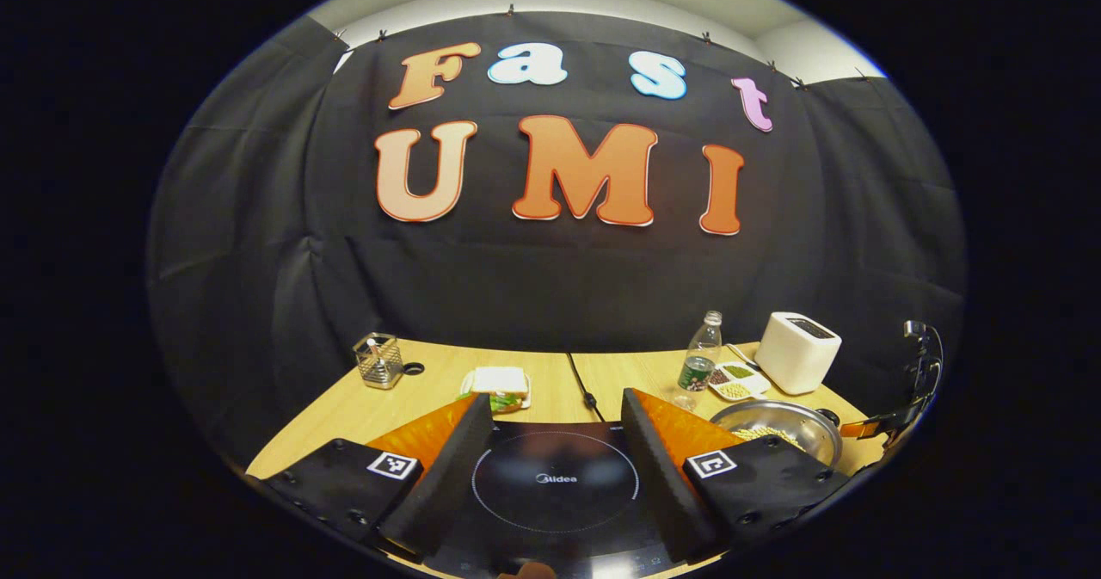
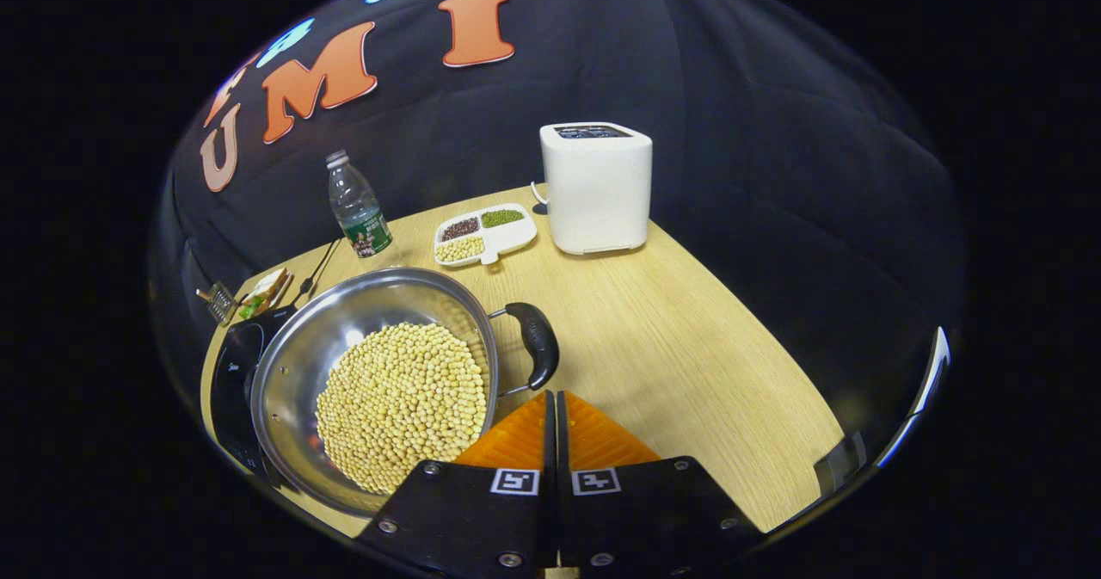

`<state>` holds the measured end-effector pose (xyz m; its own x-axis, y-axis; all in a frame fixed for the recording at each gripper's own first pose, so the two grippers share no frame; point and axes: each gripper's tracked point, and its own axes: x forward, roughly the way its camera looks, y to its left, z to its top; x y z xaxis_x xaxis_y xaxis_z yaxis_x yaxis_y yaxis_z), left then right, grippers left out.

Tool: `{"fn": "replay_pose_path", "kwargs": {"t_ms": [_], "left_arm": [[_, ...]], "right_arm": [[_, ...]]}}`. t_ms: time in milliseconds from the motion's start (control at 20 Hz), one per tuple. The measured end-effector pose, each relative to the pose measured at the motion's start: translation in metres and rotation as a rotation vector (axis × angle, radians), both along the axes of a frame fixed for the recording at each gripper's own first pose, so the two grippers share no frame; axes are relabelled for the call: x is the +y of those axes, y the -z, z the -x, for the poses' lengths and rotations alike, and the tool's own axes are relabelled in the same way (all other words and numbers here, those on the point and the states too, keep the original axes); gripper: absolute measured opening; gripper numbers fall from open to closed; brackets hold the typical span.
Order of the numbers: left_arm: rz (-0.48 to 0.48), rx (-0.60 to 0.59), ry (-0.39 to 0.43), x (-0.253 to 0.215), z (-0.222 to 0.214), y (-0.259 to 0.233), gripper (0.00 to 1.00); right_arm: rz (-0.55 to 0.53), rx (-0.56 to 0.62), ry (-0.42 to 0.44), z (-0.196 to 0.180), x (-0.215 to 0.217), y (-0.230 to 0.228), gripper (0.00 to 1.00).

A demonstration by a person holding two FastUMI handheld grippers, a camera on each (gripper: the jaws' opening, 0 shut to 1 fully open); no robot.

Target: First push the handle of the pot to place it horizontally, then grasp the pot with both hands and set it on the induction cooktop.

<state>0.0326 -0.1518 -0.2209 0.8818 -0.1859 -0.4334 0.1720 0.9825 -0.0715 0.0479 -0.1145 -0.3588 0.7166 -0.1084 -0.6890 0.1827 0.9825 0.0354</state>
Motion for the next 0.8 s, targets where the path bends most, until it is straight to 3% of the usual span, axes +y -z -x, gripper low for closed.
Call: {"fn": "replay_pose_path", "kwargs": {"t_ms": [350,600,800], "left_arm": [[0.036,0.089,0.075,-0.058,0.015,0.044,0.97],[0.040,0.158,0.124,-0.091,0.024,0.075,0.99],[0.024,0.219,0.169,-0.114,0.035,0.099,0.99]], "right_arm": [[0.051,-0.061,-0.047,0.001,-0.004,-0.016,0.05],[0.055,-0.112,-0.094,-0.006,0.007,-0.030,0.54],[0.054,-0.105,-0.094,-0.015,0.006,-0.020,0.77]]}}
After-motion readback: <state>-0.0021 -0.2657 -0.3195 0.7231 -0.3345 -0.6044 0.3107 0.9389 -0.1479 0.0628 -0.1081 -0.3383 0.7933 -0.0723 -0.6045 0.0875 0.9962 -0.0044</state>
